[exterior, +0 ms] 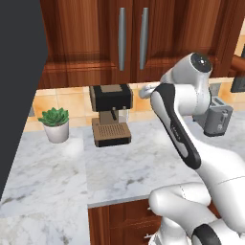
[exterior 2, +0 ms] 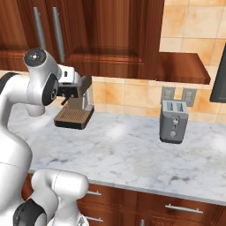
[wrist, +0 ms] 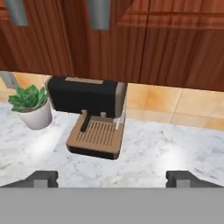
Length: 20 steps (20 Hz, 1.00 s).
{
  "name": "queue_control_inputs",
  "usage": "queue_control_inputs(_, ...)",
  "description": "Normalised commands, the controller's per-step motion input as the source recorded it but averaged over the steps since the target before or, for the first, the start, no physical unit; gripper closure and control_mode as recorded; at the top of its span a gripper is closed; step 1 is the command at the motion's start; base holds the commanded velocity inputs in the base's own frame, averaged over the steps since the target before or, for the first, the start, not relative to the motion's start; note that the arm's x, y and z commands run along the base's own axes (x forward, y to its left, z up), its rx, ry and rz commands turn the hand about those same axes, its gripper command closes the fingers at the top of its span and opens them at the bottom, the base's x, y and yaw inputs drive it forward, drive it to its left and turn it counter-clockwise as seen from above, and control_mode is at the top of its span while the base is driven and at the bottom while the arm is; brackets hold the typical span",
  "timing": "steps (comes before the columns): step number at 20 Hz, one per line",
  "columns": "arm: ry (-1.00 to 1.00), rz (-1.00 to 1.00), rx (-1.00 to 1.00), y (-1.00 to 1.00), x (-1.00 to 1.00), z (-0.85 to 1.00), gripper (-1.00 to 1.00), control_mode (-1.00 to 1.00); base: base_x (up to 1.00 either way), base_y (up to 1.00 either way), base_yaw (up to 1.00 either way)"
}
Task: Open the cabinet directly in front. Then move the liquor and the mug to the dining counter with the jar on it.
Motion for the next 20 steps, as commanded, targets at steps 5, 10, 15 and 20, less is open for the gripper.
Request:
queue_control_inputs(5,-0.19,0.0,0.05,0.2,0.35,0.76,-1.0,-1.0,0.0,0.0,0.0)
queue_control_inputs(10,-0.19,0.0,0.02,0.24,0.4,0.66,-1.0,-1.0,0.0,0.0,0.0)
queue_control_inputs(15,-0.23,-0.02,-0.06,0.29,0.29,0.32,-1.0,-1.0,0.0,0.0,0.0)
queue_control_inputs(20,-0.2,-0.07,-0.07,0.04,0.15,0.16,-1.0,-1.0,0.0,0.0,0.0)
